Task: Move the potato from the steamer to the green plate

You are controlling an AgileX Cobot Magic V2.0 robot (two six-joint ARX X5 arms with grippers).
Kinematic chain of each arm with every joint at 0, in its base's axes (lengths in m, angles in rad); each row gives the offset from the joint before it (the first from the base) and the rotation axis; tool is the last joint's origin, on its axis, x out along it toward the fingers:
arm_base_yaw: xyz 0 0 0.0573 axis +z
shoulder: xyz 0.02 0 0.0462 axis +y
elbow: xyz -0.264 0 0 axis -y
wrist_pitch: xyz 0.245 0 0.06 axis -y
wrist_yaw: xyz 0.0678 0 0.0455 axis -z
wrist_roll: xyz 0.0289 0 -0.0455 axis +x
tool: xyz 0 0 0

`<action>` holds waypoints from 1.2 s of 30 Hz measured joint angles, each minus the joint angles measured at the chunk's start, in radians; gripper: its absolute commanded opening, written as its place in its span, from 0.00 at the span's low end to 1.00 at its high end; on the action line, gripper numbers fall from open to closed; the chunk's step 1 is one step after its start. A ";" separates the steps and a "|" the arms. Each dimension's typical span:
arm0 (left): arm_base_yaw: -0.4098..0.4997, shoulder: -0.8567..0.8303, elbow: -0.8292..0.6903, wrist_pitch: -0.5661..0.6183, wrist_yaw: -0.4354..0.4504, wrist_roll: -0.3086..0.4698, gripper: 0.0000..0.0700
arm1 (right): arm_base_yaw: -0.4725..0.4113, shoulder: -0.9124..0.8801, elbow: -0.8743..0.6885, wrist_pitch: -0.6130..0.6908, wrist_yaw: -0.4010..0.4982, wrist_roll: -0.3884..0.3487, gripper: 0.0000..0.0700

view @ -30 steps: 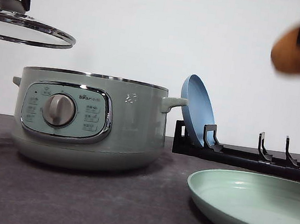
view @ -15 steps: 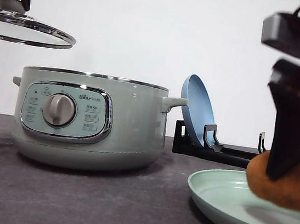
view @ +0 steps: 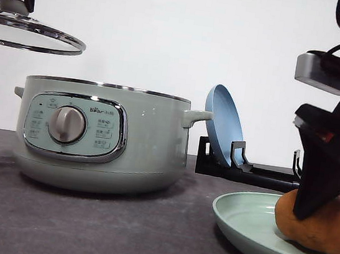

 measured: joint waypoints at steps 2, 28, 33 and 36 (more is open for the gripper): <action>0.000 0.000 0.000 0.000 0.000 0.000 0.00 | -0.004 0.011 0.000 0.005 -0.003 -0.013 0.39; 0.000 0.000 0.000 -0.001 0.000 0.000 0.00 | -0.008 -0.156 0.525 -0.511 -0.020 -0.053 0.87; 0.000 0.000 0.000 -0.001 0.000 -0.001 0.00 | -0.008 -0.267 0.686 -0.619 -0.020 -0.056 0.94; 0.000 0.000 0.000 -0.005 0.000 -0.003 0.00 | -0.008 -0.343 0.731 -0.663 -0.019 -0.057 0.94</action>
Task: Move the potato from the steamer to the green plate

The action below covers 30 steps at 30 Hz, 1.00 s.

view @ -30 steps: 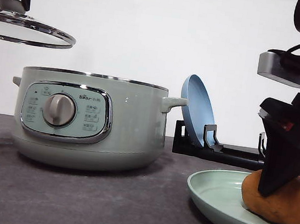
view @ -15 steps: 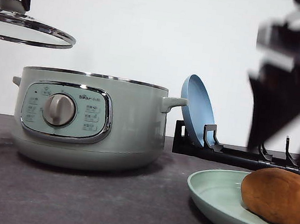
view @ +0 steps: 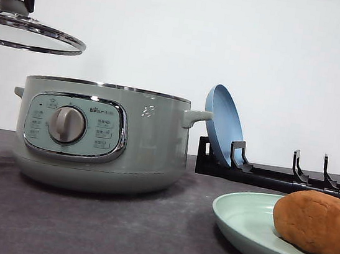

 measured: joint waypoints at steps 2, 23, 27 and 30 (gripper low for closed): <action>0.000 0.000 0.000 -0.005 0.000 0.000 0.00 | 0.000 -0.049 0.011 -0.030 0.000 0.000 0.94; -0.034 0.000 0.000 -0.010 -0.001 -0.011 0.00 | 0.000 -0.306 0.014 -0.086 0.030 0.000 0.94; -0.079 0.000 0.000 -0.010 0.000 -0.011 0.00 | 0.000 -0.306 0.014 -0.083 0.030 0.000 0.94; -0.130 0.000 0.000 -0.009 0.000 -0.011 0.00 | 0.000 -0.306 0.014 -0.083 0.030 0.000 0.94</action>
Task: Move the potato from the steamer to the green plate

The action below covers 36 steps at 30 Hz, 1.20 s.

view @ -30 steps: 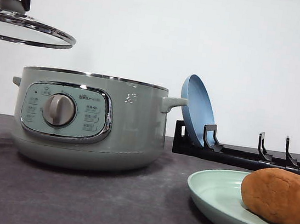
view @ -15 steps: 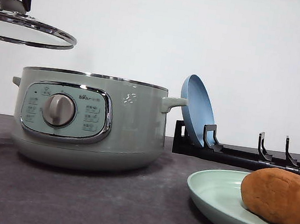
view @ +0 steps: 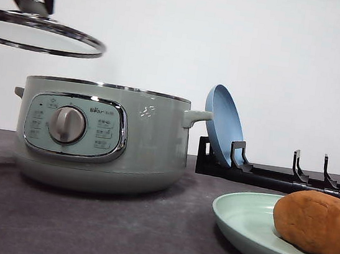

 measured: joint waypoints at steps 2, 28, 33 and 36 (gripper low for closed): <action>-0.039 0.000 0.000 0.000 0.000 0.000 0.00 | 0.000 0.000 0.000 0.000 0.000 0.000 0.94; -0.321 0.089 0.001 -0.004 0.006 0.000 0.00 | 0.000 0.000 0.000 0.005 0.000 0.000 0.94; -0.316 0.115 0.001 -0.020 0.003 0.000 0.00 | 0.000 0.000 0.000 0.005 0.000 0.000 0.94; -0.317 0.117 0.001 -0.018 0.001 0.000 0.00 | 0.000 0.000 0.000 0.005 0.000 0.000 0.94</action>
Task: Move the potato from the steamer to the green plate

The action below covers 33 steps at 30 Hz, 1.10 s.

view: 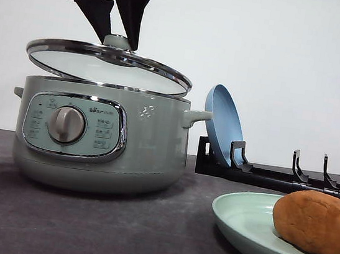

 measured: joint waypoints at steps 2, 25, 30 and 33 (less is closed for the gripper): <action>-0.001 0.000 0.000 0.001 -0.011 0.000 0.00 | 0.000 0.000 0.000 0.000 0.000 0.000 0.94; 0.000 0.000 -0.049 0.033 -0.033 0.000 0.00 | 0.000 0.000 0.000 0.000 0.000 0.000 0.94; 0.000 0.000 -0.049 0.048 -0.033 0.000 0.00 | 0.000 0.000 0.000 0.000 0.000 0.000 0.94; 0.000 0.000 -0.049 0.061 -0.033 0.000 0.00 | 0.000 0.000 0.000 0.000 0.000 0.000 0.94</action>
